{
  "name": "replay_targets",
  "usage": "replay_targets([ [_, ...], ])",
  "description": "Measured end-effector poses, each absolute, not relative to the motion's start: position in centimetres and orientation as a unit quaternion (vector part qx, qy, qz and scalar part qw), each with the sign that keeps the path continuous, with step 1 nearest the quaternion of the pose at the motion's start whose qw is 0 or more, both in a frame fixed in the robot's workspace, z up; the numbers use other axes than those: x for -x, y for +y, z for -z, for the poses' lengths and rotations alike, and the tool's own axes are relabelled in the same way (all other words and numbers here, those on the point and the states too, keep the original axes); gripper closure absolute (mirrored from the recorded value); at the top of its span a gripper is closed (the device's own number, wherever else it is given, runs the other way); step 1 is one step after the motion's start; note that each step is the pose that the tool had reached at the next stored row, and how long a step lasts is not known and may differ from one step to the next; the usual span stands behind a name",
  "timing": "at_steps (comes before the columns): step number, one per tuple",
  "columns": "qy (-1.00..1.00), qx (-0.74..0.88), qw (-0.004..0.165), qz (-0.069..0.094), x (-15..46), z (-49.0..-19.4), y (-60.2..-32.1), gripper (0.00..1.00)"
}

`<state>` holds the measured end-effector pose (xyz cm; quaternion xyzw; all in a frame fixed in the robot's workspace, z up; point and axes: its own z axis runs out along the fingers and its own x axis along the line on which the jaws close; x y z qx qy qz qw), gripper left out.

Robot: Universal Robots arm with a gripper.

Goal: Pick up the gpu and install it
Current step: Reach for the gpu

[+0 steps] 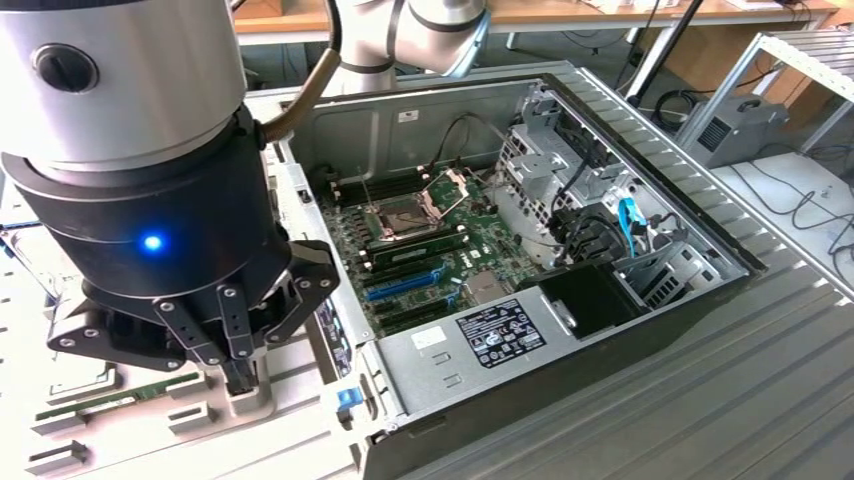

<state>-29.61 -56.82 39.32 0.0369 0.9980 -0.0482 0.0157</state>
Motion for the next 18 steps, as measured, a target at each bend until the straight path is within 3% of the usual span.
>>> replay_targets([
  [18,0.998,-0.037,0.016,0.053,29.6,-39.3,-58.3,0.89],
])
